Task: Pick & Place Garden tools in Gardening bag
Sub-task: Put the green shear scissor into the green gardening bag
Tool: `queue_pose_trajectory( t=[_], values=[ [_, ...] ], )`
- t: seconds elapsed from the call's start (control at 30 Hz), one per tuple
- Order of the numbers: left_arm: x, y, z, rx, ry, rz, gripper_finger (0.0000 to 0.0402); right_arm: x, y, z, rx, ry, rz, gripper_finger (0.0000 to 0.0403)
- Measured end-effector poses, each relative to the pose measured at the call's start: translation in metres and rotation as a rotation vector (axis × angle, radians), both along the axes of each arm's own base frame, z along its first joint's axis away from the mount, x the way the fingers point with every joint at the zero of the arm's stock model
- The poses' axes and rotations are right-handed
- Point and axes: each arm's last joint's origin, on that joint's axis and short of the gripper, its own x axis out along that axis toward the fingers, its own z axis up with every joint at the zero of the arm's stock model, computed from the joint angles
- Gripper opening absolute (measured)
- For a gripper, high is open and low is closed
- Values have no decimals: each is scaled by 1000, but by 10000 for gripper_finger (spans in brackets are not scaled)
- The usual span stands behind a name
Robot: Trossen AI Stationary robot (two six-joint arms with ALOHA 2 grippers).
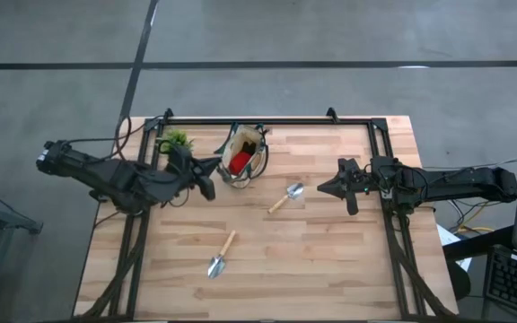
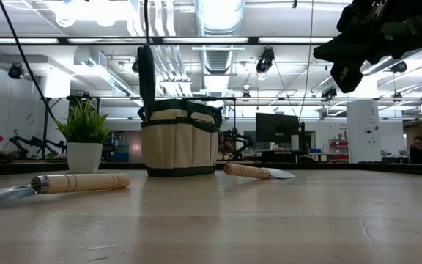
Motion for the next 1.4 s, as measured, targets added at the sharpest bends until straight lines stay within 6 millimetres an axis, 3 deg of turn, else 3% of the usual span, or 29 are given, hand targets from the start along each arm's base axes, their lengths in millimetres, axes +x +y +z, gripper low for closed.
queue_pose_trajectory(
  t=[0.27, 0.73, 1.1, 1.4],
  values=[
    [-7, -10, -10, -64, 29, 3, 0, 0, 0, 0, 3, 1, -1, 8],
    [0, 28, -11, -57, 55, 170, 0, 1, 0, -1, -17, 4, 2, 8],
    [22, 27, -14, -65, 66, 41, 0, 1, 0, -1, -10, 2, 1, 8],
    [14, 31, -25, -102, 139, 124, 0, 1, 0, 0, -7, 1, 0, 8]
  ],
)
